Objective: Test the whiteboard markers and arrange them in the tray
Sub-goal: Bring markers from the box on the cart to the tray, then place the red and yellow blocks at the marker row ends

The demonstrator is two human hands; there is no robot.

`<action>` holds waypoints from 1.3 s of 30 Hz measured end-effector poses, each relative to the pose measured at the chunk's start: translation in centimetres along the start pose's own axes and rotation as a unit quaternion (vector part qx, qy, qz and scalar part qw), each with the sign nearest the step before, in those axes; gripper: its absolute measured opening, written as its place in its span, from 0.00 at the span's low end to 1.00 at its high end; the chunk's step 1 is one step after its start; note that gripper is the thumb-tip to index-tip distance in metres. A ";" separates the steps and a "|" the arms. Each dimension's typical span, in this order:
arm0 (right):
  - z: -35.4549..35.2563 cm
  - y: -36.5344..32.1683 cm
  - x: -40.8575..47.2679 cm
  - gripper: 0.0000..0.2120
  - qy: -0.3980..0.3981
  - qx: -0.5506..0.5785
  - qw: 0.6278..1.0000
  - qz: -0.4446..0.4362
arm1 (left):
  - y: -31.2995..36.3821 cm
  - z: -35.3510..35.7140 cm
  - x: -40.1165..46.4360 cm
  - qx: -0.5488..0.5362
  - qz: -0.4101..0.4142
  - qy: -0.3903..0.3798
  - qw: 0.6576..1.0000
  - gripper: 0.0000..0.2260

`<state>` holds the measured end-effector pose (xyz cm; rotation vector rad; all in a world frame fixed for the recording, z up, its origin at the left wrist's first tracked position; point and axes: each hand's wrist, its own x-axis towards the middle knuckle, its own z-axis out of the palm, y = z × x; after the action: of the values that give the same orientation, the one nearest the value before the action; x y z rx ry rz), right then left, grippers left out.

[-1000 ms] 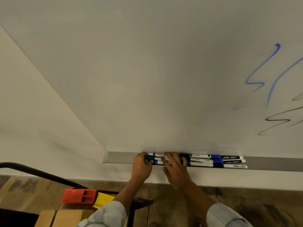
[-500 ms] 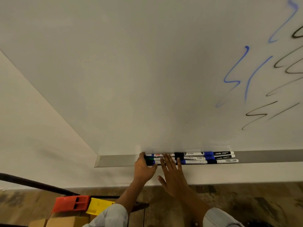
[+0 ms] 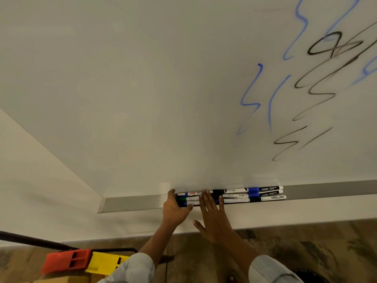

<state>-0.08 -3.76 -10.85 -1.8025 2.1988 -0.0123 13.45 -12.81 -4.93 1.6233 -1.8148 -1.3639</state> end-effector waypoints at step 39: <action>1.3 -24.0 3.0 0.24 0.051 0.090 0.936 -0.337 | -13.0 -27.8 -6.3 0.297 -0.135 0.121 0.937 0.13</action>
<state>22.70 -11.58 -8.09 -2.3801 1.4661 -0.4446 44.10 -17.18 -0.27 2.2968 -2.0164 -0.6728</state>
